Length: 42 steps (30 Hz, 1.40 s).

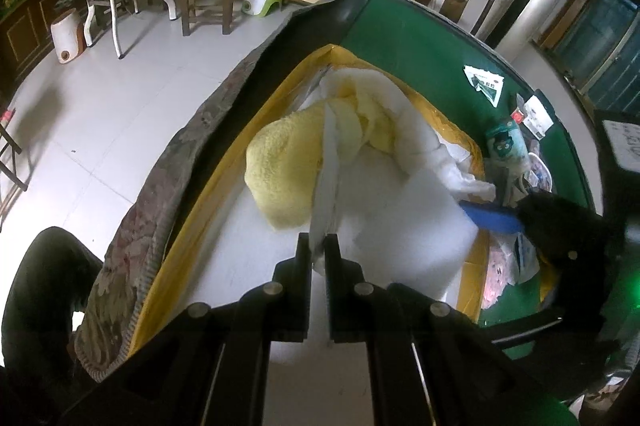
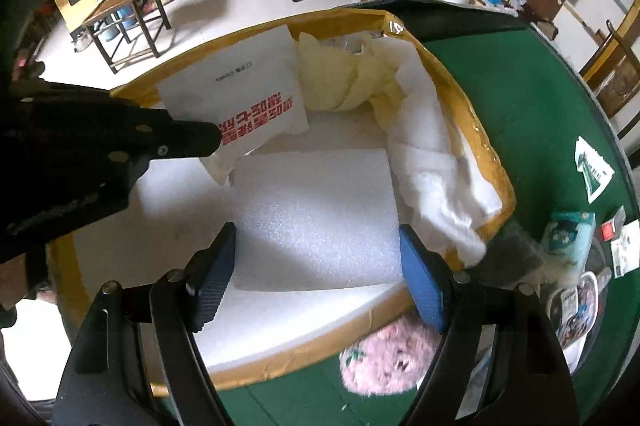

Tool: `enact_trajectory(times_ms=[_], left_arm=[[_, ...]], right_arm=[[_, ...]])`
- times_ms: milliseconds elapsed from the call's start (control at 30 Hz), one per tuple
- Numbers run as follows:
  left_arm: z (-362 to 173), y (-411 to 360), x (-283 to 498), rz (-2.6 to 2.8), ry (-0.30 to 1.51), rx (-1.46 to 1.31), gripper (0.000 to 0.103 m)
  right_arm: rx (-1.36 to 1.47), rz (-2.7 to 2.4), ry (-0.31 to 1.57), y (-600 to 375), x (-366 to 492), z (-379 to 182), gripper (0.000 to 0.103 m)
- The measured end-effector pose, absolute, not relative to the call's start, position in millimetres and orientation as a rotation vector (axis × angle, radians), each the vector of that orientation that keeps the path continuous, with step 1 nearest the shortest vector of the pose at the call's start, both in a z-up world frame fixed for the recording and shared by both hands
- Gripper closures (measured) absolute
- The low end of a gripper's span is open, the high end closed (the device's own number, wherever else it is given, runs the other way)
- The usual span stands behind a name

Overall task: Organize soft objects
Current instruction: 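Lower the foam square into the box and open the right gripper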

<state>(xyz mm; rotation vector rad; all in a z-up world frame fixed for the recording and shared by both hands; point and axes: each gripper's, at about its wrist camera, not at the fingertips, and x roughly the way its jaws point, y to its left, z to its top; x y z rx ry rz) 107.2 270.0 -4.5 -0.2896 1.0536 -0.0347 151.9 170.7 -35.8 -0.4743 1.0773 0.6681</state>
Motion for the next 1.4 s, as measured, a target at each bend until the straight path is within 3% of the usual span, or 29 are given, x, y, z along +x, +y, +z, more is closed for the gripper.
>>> enact_trajectory(times_ms=[900, 1033, 1200, 1400], left_arm=[[0, 278, 108, -0.037, 1.057, -0.342, 0.096], [2, 272, 107, -0.052, 1.062, -0.338, 0.096], [3, 264, 107, -0.057, 1.088, -0.318, 0.096], [9, 256, 103, -0.037, 1.073, -0.274, 0.096]], right_arm=[[-0.398, 0.650, 1.128, 166, 152, -47, 0.021], [-0.402, 0.663, 1.106, 161, 141, -37, 0.019], [-0.394, 0.669, 1.081, 153, 132, -26, 0.008], [-0.365, 0.667, 1.052, 138, 122, -13, 0.008]])
